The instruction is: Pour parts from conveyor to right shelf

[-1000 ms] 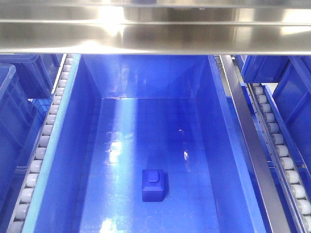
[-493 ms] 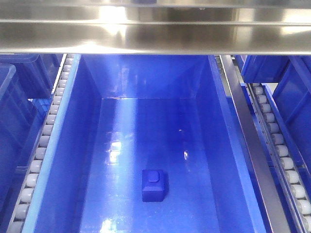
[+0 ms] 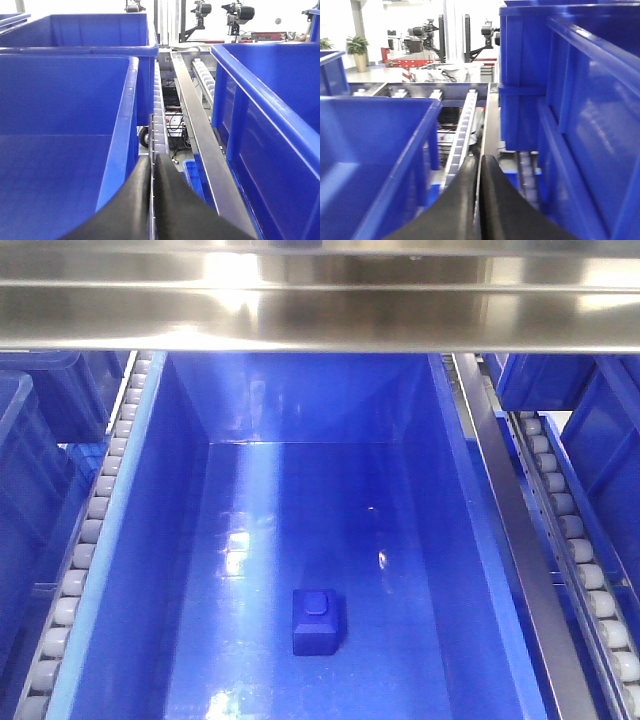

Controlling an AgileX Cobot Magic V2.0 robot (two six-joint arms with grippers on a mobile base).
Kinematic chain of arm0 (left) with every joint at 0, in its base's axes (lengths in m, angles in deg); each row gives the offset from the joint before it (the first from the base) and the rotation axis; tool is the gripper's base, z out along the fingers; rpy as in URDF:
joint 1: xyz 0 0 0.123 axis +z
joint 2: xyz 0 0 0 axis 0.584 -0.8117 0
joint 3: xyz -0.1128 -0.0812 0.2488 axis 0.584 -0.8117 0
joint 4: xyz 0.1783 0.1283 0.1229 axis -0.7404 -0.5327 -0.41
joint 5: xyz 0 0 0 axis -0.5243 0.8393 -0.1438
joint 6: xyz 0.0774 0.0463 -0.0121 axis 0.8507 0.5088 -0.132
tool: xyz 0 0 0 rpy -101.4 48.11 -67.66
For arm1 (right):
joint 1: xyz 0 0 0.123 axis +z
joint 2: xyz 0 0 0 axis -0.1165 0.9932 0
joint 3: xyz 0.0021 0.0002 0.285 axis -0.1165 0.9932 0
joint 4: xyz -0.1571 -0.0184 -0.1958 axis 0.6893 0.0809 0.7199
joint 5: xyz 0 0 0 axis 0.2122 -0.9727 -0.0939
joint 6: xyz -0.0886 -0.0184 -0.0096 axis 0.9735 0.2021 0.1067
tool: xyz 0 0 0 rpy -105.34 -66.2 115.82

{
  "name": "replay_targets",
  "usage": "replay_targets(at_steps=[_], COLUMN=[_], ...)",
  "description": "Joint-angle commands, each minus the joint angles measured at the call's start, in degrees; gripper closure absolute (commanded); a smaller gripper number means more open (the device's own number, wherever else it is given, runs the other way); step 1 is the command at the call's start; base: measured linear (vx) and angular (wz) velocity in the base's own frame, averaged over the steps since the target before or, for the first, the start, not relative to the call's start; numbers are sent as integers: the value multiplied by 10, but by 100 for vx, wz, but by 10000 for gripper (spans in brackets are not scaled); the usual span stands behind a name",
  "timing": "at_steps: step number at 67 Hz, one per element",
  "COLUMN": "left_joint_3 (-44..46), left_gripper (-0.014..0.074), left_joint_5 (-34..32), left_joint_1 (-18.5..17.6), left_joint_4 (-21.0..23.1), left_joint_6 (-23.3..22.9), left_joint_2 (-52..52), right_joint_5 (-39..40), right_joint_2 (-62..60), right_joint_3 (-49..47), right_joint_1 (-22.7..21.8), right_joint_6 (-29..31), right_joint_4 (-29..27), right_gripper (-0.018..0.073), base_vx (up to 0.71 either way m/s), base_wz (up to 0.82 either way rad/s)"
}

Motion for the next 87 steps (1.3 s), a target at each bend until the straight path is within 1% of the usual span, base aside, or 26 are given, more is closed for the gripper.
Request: replay_targets(at_steps=[1,8,20,22,25,30,34,43,48,87], left_joint_3=[15,15,15,15,15,15,15,15,15,15], left_gripper=[603,603,603,603,603,603,603,603,603,603], left_joint_5=[-42,-42,-42,-42,-42,-42,-42,-42,-42,-42], left_joint_1=[1,1,1,1,1,1,1,1,1,1], left_joint_4=[4,4,4,4,4,4,4,4,4,4], left_joint_6=[-4,-4,-4,-4,-4,-4,-4,-4,-4,-4], left_joint_2=[2,2,3,3,3,3,3,3,3,3], right_joint_5=[45,59,100,113,154,207,202,206,205,205], right_joint_2=[-14,-60,-58,-58,-58,-58,-58,-58,-58,-58], right_joint_3=[6,57,138,153,174,198,194,196,196,196], right_joint_1=[-3,-3,-4,-4,-6,-20,-38,-66,-64,-64], right_joint_6=[8,11,17,17,17,17,18,18,18,18], right_joint_4=[33,35,25,21,12,-21,-39,-24,-14,-14], right_gripper=[568,568,568,568,568,568,568,568,568,568], base_vx=[0,0,0,0,0,0,0,0,0,0], base_wz=[0,0,0,0,0,0,0,0,0,0])
